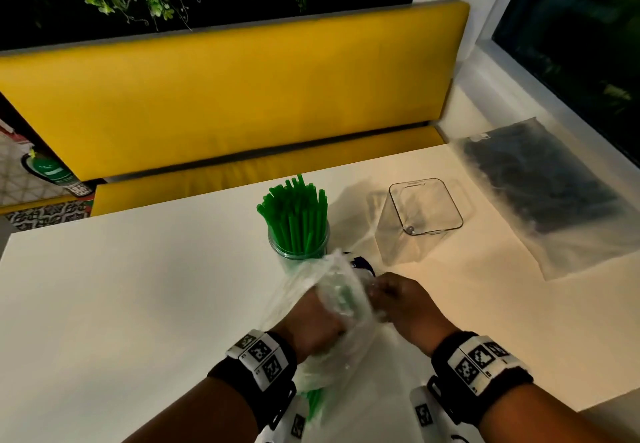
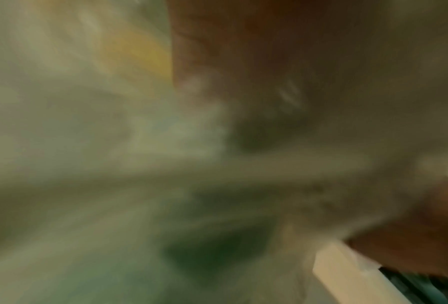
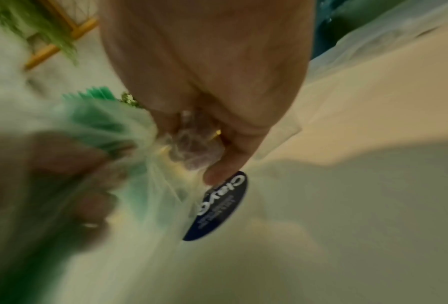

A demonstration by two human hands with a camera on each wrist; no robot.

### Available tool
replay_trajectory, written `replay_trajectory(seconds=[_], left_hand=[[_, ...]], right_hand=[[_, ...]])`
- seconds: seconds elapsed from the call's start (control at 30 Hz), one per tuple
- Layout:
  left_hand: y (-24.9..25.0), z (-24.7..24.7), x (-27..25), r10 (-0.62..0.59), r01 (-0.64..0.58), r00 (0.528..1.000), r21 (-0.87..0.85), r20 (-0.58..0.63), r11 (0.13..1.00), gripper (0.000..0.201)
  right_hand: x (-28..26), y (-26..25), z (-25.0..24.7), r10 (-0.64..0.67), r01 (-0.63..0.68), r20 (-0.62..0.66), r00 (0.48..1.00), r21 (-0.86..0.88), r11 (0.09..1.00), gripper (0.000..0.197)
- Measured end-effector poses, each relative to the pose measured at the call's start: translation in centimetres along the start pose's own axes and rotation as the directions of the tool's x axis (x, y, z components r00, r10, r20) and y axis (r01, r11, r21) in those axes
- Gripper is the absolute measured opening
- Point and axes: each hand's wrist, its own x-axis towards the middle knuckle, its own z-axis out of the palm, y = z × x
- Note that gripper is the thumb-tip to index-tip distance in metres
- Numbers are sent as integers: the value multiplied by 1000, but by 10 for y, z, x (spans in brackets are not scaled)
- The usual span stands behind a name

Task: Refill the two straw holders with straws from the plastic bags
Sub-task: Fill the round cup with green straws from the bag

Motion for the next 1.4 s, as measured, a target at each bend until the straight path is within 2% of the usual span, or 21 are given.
replay_trajectory(seconds=[0.07, 0.13, 0.17, 0.23, 0.33, 0.43, 0.53, 0.57, 0.63, 0.73, 0.8, 0.9, 0.97, 1.0, 1.03, 1.1, 1.17, 1.2, 1.27, 1.33, 1.4], left_hand=[[15, -7, -8, 60, -62, 998, 48, 35, 997, 17], [19, -14, -17, 124, -126, 988, 21, 90, 992, 20], [22, -17, -24, 157, -161, 983, 38, 96, 986, 18], [37, -22, -43, 279, -286, 957, 95, 78, 954, 10], [60, -33, -60, 399, -378, 915, -229, 54, 897, 7], [64, -43, -54, 375, -303, 926, -516, 39, 801, 15], [51, -39, -34, 253, -242, 967, -387, -24, 890, 12], [45, -37, -27, 202, -206, 978, -335, -46, 920, 14], [35, -34, -17, 151, -159, 987, -299, -48, 941, 14], [28, -32, -11, 133, -127, 991, -271, 3, 954, 13], [29, -30, -14, 160, -144, 986, -247, 43, 958, 11], [33, -27, -23, 256, -241, 965, -202, 53, 949, 9], [41, -27, -33, 354, -343, 935, -176, 34, 923, 9], [48, -29, -40, 400, -392, 916, -169, 19, 905, 13], [55, -32, -49, 447, -442, 895, -160, -7, 883, 15], [76, -44, -70, 548, -557, 831, -186, -98, 810, 20], [98, -63, -90, 621, -683, 730, -257, -287, 684, 25], [106, -74, -96, 622, -732, 679, -289, -391, 617, 25], [114, -94, -101, 590, -784, 606, -276, -533, 557, 21], [116, -104, -98, 558, -783, 574, -205, -599, 587, 18], [118, -107, -91, 532, -767, 571, -175, -626, 617, 15]], right_hand=[[8, 19, -14, -12, -10, -93, 996, -231, 973, 14], [11, 43, -30, -6, -78, -148, 989, -555, 828, 12], [10, 51, -36, 11, -117, -175, 985, -608, 785, 12], [5, 58, -39, 60, -172, -201, 978, -609, 774, 12], [0, 52, -35, 80, -212, -233, 969, -624, 752, 25], [0, 40, -29, 60, -185, -217, 974, -621, 762, 27], [-2, 24, -21, 93, -201, -206, 974, -606, 770, 42], [-4, 19, -19, 42, -162, -207, 978, -612, 774, 43], [-12, 10, -17, -214, 63, -175, 961, -615, 786, 42], [-30, -12, -1, -564, 470, -49, 824, -495, 730, 46], [-30, -26, 14, -613, 589, 54, 788, -355, 726, 49], [-17, -38, 29, -524, 548, 166, 835, -169, 819, 48], [-13, -35, 31, -512, 534, 152, 845, -265, 802, 38], [-13, -30, 32, -549, 550, 119, 827, -366, 751, 32], [-13, -24, 32, -614, 577, 102, 783, -489, 654, 26], [-11, -10, 33, -670, 599, 240, 703, -707, 375, 18], [-4, 0, 36, -600, 572, 381, 704, -804, 161, 24], [-1, 1, 39, -570, 555, 389, 723, -820, 144, 26], [-1, -8, 39, -566, 545, 356, 743, -813, 205, 33], [-2, -21, 37, -654, 570, 282, 702, -773, 278, 31], [2, -34, 36, -762, 581, 148, 630, -741, 337, 24]])
